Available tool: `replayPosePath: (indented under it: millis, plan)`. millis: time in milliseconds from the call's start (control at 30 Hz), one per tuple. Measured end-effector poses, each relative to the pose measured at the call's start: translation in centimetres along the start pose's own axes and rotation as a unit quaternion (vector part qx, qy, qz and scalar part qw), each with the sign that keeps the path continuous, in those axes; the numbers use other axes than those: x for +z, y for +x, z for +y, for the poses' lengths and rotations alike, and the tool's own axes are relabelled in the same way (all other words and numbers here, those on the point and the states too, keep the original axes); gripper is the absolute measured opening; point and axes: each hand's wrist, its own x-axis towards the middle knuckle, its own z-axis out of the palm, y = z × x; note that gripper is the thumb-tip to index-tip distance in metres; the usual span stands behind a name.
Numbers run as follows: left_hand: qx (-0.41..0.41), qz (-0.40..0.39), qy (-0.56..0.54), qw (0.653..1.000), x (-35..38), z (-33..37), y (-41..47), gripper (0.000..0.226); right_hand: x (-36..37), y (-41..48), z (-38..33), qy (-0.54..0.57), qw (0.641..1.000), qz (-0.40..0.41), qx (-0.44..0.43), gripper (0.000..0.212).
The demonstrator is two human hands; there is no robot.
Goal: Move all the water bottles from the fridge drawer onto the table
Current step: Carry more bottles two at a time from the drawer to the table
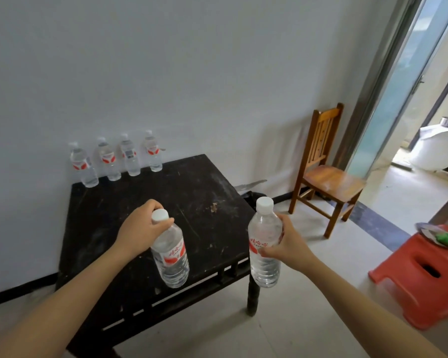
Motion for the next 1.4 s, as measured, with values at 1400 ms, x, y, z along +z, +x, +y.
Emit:
replayPosePath:
  millis: [1400]
  plan:
    - [-0.114, 0.056, -0.001, 0.992, 6.0, -11.4, 41.7, 0.021, 10.2, 52.2, 3.2, 0.025, 0.991, -0.108, 0.078, 0.075]
